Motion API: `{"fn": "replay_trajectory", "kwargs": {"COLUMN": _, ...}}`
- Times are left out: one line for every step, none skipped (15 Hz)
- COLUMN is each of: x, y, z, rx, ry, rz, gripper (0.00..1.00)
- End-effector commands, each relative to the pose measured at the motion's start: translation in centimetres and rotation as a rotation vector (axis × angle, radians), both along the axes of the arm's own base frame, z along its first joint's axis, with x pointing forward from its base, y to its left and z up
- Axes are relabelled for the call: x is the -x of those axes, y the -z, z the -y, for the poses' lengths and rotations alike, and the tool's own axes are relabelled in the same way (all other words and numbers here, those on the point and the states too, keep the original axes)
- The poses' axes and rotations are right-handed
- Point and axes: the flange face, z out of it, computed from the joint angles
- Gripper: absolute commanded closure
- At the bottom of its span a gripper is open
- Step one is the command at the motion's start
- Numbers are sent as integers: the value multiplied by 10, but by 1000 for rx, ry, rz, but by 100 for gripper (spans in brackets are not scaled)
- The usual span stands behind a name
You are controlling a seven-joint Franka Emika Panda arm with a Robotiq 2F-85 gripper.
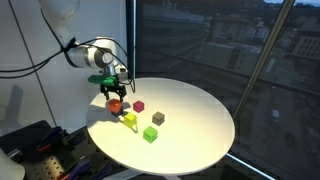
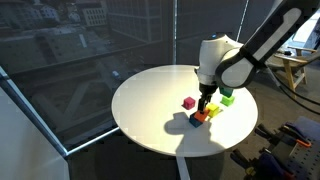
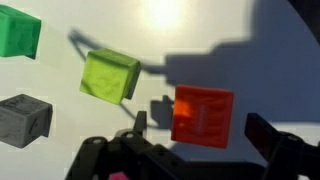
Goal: Put the orange building block on top of the blue building block
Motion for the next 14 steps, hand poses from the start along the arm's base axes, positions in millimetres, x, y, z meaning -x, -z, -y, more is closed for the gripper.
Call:
{"fn": "replay_trajectory", "kwargs": {"x": 11, "y": -20, "z": 5, "rx": 22, "ry": -2, "rz": -40, "gripper": 0}}
{"fn": "replay_trajectory", "kwargs": {"x": 14, "y": -24, "z": 7, "rx": 25, "ry": 1, "rz": -50, "gripper": 0}}
{"fn": "replay_trajectory", "kwargs": {"x": 17, "y": -28, "z": 8, "rx": 28, "ry": 3, "rz": -59, "gripper": 0}}
{"fn": "replay_trajectory", "kwargs": {"x": 21, "y": -31, "z": 9, "rx": 32, "ry": 6, "rz": -65, "gripper": 0}}
{"fn": "replay_trajectory", "kwargs": {"x": 25, "y": -34, "z": 10, "rx": 36, "ry": 10, "rz": -72, "gripper": 0}}
{"fn": "replay_trajectory", "kwargs": {"x": 30, "y": -37, "z": 11, "rx": 40, "ry": 12, "rz": -76, "gripper": 0}}
{"fn": "replay_trajectory", "kwargs": {"x": 34, "y": -40, "z": 12, "rx": 44, "ry": 14, "rz": -81, "gripper": 0}}
{"fn": "replay_trajectory", "kwargs": {"x": 39, "y": -42, "z": 13, "rx": 48, "ry": 15, "rz": -85, "gripper": 0}}
{"fn": "replay_trajectory", "kwargs": {"x": 43, "y": -45, "z": 14, "rx": 50, "ry": 16, "rz": -87, "gripper": 0}}
{"fn": "replay_trajectory", "kwargs": {"x": 47, "y": -47, "z": 16, "rx": 52, "ry": 17, "rz": -90, "gripper": 0}}
{"fn": "replay_trajectory", "kwargs": {"x": 52, "y": -49, "z": 17, "rx": 54, "ry": 19, "rz": -95, "gripper": 0}}
{"fn": "replay_trajectory", "kwargs": {"x": 56, "y": -50, "z": 18, "rx": 55, "ry": 21, "rz": -99, "gripper": 0}}
{"fn": "replay_trajectory", "kwargs": {"x": 60, "y": -52, "z": 19, "rx": 55, "ry": 23, "rz": -102, "gripper": 0}}
{"fn": "replay_trajectory", "kwargs": {"x": 63, "y": -54, "z": 21, "rx": 54, "ry": 26, "rz": -105, "gripper": 0}}
